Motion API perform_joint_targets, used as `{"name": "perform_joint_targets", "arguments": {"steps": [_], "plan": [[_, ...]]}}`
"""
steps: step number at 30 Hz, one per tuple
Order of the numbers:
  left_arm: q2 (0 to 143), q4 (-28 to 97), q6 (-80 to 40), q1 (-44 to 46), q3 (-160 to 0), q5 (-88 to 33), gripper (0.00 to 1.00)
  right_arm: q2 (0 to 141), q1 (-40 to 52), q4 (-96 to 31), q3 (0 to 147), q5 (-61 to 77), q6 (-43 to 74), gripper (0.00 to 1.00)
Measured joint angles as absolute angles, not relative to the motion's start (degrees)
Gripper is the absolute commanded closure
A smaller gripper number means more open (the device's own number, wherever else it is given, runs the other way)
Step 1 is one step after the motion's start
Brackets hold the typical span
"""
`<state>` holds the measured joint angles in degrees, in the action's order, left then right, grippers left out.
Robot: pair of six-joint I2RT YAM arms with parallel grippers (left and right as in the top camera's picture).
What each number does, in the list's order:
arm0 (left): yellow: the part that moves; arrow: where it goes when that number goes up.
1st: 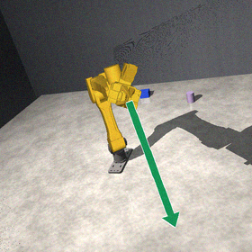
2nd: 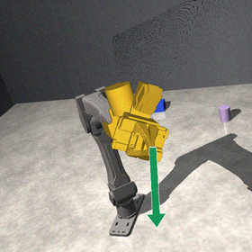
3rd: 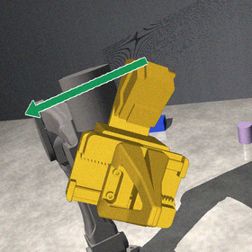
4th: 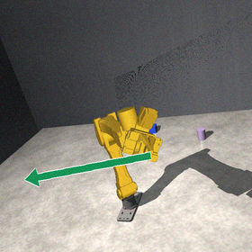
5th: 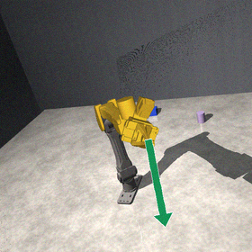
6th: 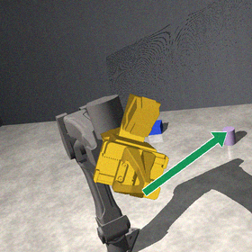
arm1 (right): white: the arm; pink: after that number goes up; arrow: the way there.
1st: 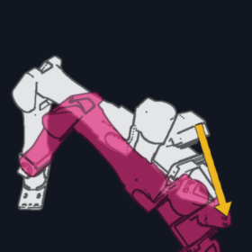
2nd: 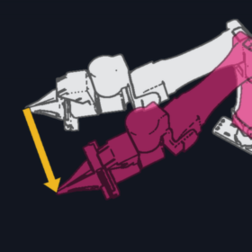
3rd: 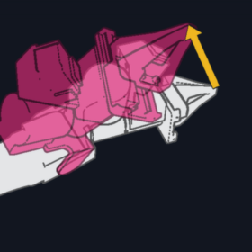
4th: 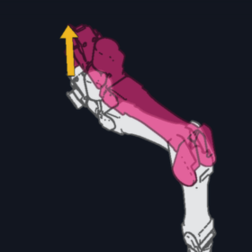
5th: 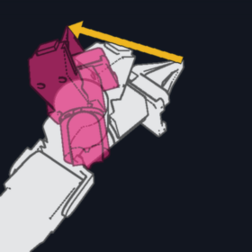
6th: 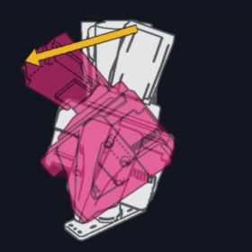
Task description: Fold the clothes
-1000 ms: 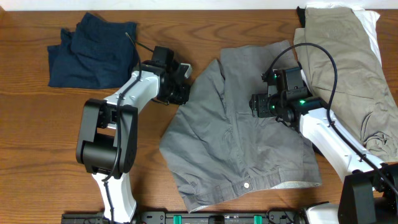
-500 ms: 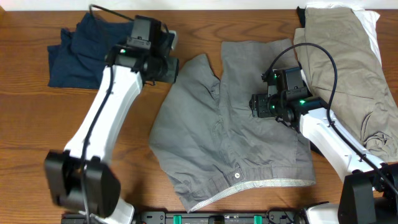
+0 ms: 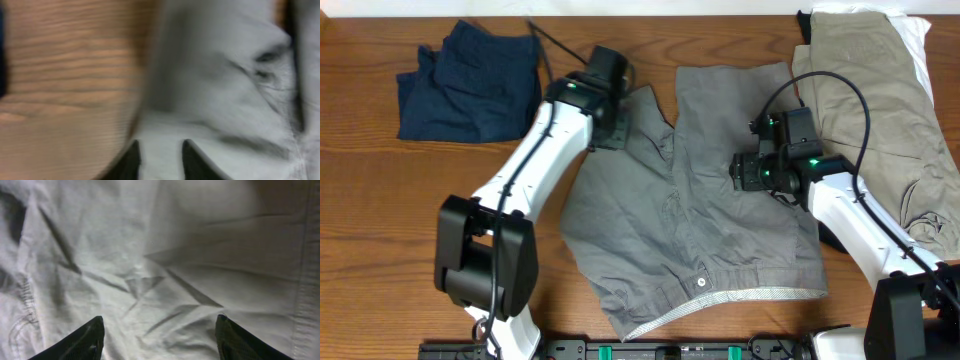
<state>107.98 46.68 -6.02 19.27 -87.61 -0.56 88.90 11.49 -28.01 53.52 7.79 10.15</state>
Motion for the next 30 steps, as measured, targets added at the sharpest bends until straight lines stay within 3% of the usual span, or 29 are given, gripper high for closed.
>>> {"name": "perform_joint_targets", "arguments": {"steps": [2,6,13,14,16,19,30], "plan": [[107.94,46.24,-6.17,17.02,-87.61,-0.21,0.36,88.90,11.07,-28.01,53.52,7.70,10.15,0.30],[107.94,46.26,-4.08,12.88,-87.61,-3.97,0.27,88.90,11.05,-28.01,53.52,7.73,10.15,0.27],[111.61,48.40,2.57,11.90,-87.64,-15.81,0.25,88.90,10.87,-27.90,53.52,7.92,9.72,0.25],[112.84,48.84,3.55,11.97,-87.64,-17.56,0.27,88.90,10.63,-27.88,53.52,8.12,9.56,0.25],[114.96,49.30,4.67,12.10,-87.61,-19.86,0.41,88.90,10.11,-27.88,53.52,8.25,9.32,0.25],[117.10,49.56,6.07,12.10,-87.55,-22.13,0.92,88.90,9.02,-27.90,53.52,8.58,8.84,0.25],[113.56,56.69,4.43,9.32,-91.37,-24.27,0.94,88.73,5.15,-29.58,53.52,9.80,8.05,0.25]]}}
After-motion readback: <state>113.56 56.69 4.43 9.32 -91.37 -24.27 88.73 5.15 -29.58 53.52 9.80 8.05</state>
